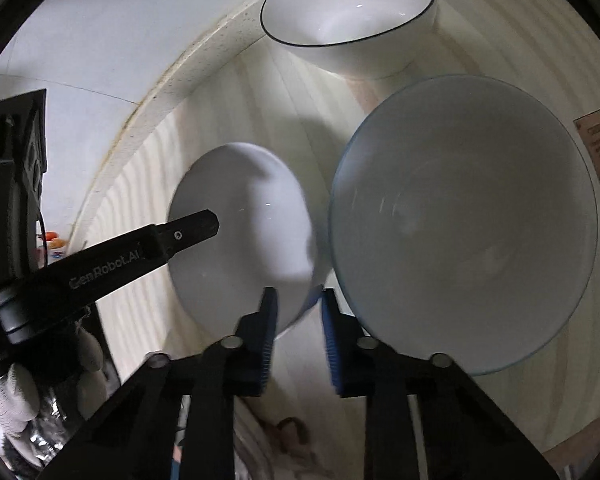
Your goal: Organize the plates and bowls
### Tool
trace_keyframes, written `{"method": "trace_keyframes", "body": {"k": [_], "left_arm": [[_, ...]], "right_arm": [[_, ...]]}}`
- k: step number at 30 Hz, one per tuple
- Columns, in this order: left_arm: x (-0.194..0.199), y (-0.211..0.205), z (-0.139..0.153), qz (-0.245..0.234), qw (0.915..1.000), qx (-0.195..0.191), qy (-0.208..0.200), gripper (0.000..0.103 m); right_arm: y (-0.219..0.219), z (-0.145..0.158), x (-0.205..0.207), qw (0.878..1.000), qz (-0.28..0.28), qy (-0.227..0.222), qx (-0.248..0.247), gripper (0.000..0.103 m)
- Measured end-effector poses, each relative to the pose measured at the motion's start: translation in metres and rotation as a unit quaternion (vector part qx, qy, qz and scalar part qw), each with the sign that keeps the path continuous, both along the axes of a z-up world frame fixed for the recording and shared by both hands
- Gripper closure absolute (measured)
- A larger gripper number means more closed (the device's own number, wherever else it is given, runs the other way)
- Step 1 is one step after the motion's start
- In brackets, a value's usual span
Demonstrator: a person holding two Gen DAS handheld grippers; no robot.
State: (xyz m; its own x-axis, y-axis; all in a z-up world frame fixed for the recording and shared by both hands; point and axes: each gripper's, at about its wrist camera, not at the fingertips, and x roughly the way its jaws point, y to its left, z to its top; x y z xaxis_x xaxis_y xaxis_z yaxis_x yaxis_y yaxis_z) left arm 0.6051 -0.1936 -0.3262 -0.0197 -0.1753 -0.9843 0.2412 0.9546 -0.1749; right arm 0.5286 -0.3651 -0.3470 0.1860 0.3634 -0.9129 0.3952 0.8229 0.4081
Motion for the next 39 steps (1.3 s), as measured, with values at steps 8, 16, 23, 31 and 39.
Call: {"method": "trace_keyframes", "body": {"k": [8,16,23,31,39], "left_arm": [[-0.025,0.014,0.014,0.007,0.9997,-0.020,-0.014,0.084],[-0.063,0.027,0.039,0.007,0.9990,-0.030,-0.031,0.084],[-0.102,0.018,0.055,0.016,0.9980,-0.052,-0.030,0.084],[-0.134,-0.013,0.042,0.014,0.9974,-0.070,-0.008,0.084],[-0.143,-0.046,0.010,0.000,0.9982,-0.056,0.024,0.084]], "right_arm": [[0.012,0.002,0.000,0.999,0.011,-0.006,-0.033,0.086],[0.019,0.024,-0.029,0.998,0.045,-0.023,-0.046,0.085],[0.007,0.047,-0.074,0.996,0.061,-0.029,-0.050,0.085],[-0.026,0.045,-0.125,0.996,0.062,-0.014,-0.059,0.085],[-0.051,0.019,-0.131,0.996,0.056,0.011,-0.064,0.085]]}}
